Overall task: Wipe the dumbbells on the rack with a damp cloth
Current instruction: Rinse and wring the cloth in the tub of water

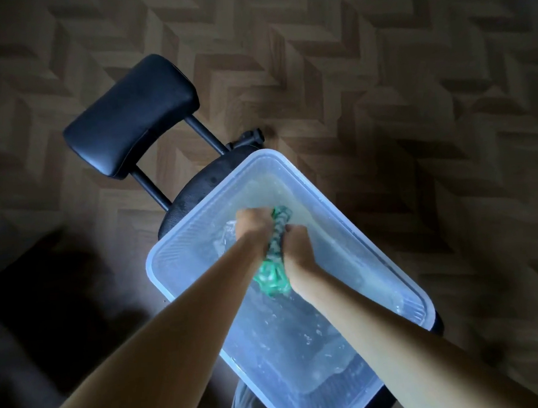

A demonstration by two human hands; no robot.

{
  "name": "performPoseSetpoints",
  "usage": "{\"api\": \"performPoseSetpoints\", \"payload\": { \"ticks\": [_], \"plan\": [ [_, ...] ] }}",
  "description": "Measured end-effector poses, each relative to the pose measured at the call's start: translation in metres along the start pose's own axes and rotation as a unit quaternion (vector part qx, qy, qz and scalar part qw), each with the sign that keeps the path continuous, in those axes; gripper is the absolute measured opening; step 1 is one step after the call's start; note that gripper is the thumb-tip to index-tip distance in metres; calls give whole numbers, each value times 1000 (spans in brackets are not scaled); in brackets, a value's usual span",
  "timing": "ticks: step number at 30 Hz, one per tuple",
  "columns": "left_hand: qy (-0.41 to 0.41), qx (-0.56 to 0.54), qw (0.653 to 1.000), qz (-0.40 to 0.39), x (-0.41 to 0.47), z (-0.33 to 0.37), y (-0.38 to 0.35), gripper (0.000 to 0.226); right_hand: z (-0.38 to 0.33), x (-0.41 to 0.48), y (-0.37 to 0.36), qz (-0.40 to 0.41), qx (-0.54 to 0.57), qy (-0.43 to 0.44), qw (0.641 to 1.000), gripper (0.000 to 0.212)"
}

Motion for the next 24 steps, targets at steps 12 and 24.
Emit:
{"api": "performPoseSetpoints", "payload": {
  "ticks": [12, 24],
  "plan": [
    [55, -154, 986, 14, -6, -16, 5, 30, 5, -3, -2, -30, -13, 26, 999, 35],
    [-82, -12, 994, -71, -5, -26, 23, 28, 8, -2, 20, -102, -64, -138, 983, 21]
  ]
}}
Point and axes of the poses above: each hand's wrist, its own x-axis towards the middle knuckle, its own y-axis out of the back of the hand, z = x × y, the point moved 5 cm from there along x, towards the middle knuckle, and after that the axes turned 11 degrees about z, right-handed, at the moved point
